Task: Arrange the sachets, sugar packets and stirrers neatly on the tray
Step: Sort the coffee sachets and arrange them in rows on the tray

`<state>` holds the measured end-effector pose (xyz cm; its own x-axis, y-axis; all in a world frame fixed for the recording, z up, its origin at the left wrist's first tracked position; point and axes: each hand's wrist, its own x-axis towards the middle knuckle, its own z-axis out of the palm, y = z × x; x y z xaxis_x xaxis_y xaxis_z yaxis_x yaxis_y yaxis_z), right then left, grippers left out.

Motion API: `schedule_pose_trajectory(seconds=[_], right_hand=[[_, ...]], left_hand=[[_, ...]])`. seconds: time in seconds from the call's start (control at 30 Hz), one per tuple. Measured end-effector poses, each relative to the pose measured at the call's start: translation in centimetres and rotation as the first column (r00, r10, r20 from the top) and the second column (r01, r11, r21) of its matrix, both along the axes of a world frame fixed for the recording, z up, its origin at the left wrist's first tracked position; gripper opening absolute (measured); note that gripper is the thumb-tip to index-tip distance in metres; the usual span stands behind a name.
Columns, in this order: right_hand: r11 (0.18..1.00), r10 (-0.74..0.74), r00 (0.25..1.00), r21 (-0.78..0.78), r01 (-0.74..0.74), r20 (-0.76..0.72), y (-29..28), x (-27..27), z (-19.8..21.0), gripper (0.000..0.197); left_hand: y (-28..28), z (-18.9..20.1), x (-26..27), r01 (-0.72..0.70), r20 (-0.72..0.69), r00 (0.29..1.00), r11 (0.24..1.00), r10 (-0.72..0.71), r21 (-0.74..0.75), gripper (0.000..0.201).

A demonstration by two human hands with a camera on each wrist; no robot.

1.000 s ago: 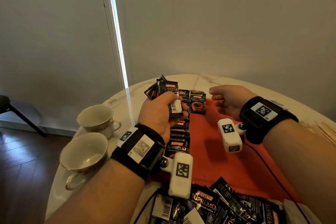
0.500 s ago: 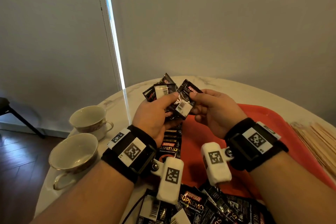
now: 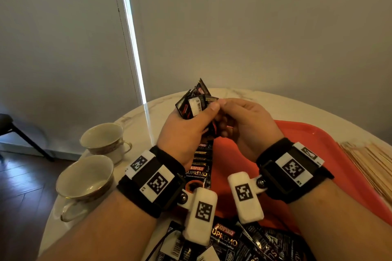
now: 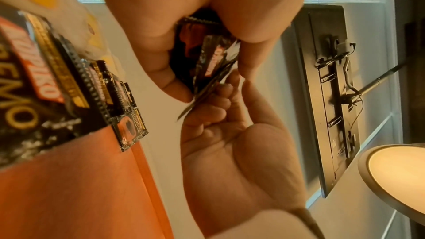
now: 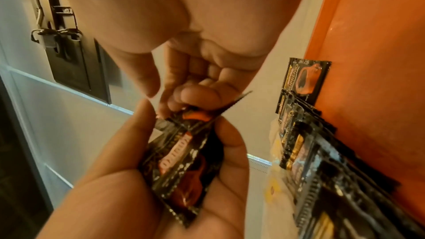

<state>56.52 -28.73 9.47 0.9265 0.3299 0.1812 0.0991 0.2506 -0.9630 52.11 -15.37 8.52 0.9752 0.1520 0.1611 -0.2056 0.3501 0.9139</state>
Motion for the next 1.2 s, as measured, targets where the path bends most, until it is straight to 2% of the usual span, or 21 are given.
schedule_pose_trajectory(seconds=[0.13,0.2,0.27,0.33,0.4,0.53,0.63,0.73,0.87,0.97,1.03,1.1,1.2], right_hand=[[0.999,-0.052,0.998,0.018,0.051,0.027,-0.1,0.5,-0.3,0.023],[0.997,-0.071,0.997,0.03,0.07,0.026,-0.2,0.8,-0.5,0.037],[0.998,-0.052,0.998,0.027,0.053,-0.036,-0.6,1.1,-0.5,0.043],[1.0,0.003,0.994,0.016,-0.001,-0.105,-1.0,1.1,-0.4,0.039],[1.0,0.013,0.99,0.027,-0.009,-0.143,-1.2,1.1,-0.4,0.036],[0.994,-0.081,0.972,0.048,0.094,-0.22,-1.2,1.3,-0.5,0.024],[0.982,-0.155,0.94,0.057,0.18,-0.305,-1.1,1.6,-0.6,0.034],[0.985,-0.166,0.951,0.001,0.172,-0.26,-1.2,1.9,-0.7,0.035],[0.997,-0.035,0.983,-0.072,0.022,-0.183,-1.6,1.7,-0.7,0.008],[0.996,-0.079,0.979,-0.058,0.07,-0.189,-2.1,1.9,-0.6,0.015],[0.982,-0.19,0.949,-0.029,0.189,-0.251,-2.7,2.7,-0.8,0.015],[0.947,-0.31,0.874,-0.039,0.319,-0.373,-3.6,3.8,-1.3,0.013],[0.916,-0.4,0.798,-0.222,0.333,-0.451,-4.4,5.3,-2.4,0.01]], left_hand=[[0.3,-0.4,0.1,0.013,-0.011,1.0,0.999,-0.013,0.031,0.032],[0.4,-0.6,0.2,-0.019,-0.026,0.999,0.998,0.021,0.055,0.041],[0.6,-0.6,0.3,-0.031,-0.036,0.999,0.997,0.033,0.066,0.047],[0.7,-0.5,0.3,-0.03,-0.049,0.998,0.997,0.033,0.072,0.049],[0.7,-0.6,0.4,-0.02,-0.062,0.998,0.996,0.025,0.082,0.048],[0.8,-0.6,0.4,-0.015,-0.061,0.998,0.996,0.02,0.089,0.042],[0.8,-0.8,0.5,-0.037,-0.071,0.997,0.996,0.043,0.084,0.037],[0.8,-1.1,0.9,-0.066,-0.11,0.992,0.998,0.067,0.011,0.034],[1.3,-1.0,1.2,-0.118,-0.144,0.984,0.991,0.108,-0.06,0.036],[1.5,-0.7,1.3,-0.21,-0.155,0.969,0.972,0.192,-0.107,0.025],[1.7,-0.5,1.5,-0.265,-0.149,0.958,0.955,0.246,-0.13,0.017],[1.9,-0.3,1.5,-0.298,-0.138,0.95,0.944,0.279,-0.143,0.01],[1.9,-0.3,1.6,-0.319,-0.148,0.943,0.934,0.297,-0.161,0.014]])
